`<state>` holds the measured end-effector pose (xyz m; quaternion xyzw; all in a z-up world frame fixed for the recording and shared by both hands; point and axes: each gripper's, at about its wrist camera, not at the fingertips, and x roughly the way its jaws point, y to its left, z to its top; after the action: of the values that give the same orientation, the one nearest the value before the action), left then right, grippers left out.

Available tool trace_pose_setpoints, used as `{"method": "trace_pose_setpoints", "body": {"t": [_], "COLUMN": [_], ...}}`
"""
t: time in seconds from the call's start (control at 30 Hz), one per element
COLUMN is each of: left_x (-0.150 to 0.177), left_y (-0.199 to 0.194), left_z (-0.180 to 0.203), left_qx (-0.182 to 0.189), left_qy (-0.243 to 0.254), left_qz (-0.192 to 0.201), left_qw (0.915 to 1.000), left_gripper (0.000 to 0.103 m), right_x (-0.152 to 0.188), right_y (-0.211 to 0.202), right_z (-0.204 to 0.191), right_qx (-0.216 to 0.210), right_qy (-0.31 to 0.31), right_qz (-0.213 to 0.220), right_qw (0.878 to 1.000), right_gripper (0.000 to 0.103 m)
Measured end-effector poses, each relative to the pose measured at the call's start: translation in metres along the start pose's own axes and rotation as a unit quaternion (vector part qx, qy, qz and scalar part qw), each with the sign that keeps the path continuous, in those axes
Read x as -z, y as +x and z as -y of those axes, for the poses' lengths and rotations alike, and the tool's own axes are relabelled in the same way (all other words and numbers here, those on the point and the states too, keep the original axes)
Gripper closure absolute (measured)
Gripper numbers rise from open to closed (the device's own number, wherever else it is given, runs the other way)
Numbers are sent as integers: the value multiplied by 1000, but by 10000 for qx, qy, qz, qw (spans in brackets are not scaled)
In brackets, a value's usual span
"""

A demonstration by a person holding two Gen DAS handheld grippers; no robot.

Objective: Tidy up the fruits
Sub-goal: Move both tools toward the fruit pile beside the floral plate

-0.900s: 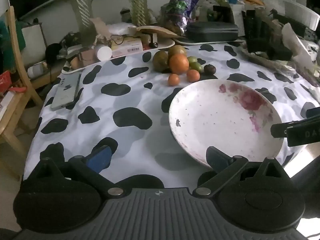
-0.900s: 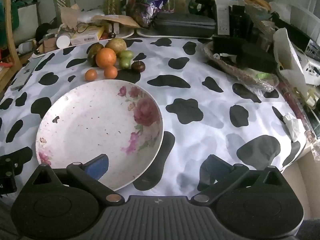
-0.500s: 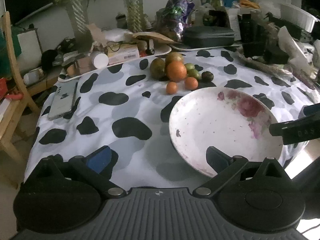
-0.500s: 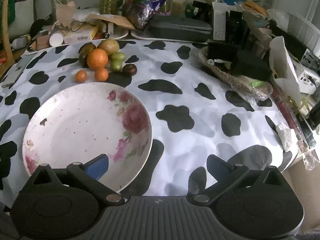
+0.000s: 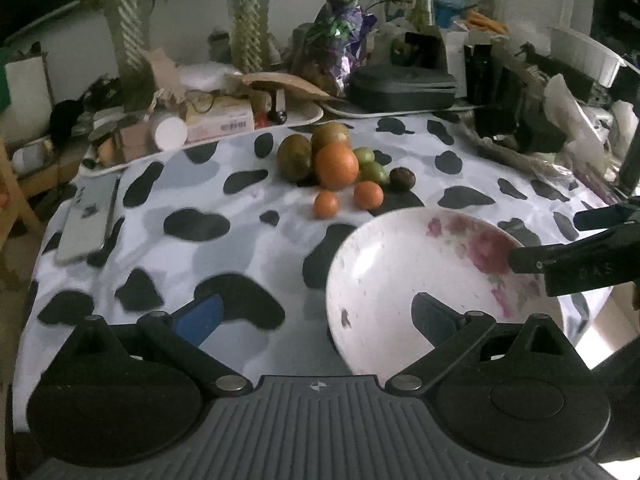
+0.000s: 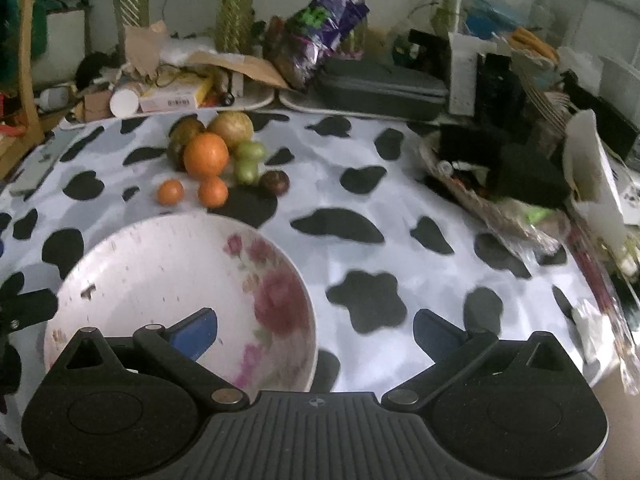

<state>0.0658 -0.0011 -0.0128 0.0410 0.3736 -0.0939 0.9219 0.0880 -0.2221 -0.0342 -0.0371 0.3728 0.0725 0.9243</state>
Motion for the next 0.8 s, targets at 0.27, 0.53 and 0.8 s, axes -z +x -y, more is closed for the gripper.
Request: {"method": "trace_pose_setpoints", "body": {"t": [0.27,0.53,0.8], "left_x": [-16,-25,-31], "left_y": [19,31,44], "left_z": [-12,-18,-21], "left_qx": [-207,-387,-191], "left_qy": [-122,-229,-76], "left_qz": [357,459,218], "left_qw": [9991,9979,9996], "left_gripper": [1,1,1], "right_x": [-9,-22,-39], "right_y": [25,32,38], "right_z": [9,18,16], "right_qx": [1,-14,-171], "right_qy": [154,350,267], "right_qz": [-209,-7,88], "right_qw": [9997,9994,9995], "right_gripper": [0,0,0]}}
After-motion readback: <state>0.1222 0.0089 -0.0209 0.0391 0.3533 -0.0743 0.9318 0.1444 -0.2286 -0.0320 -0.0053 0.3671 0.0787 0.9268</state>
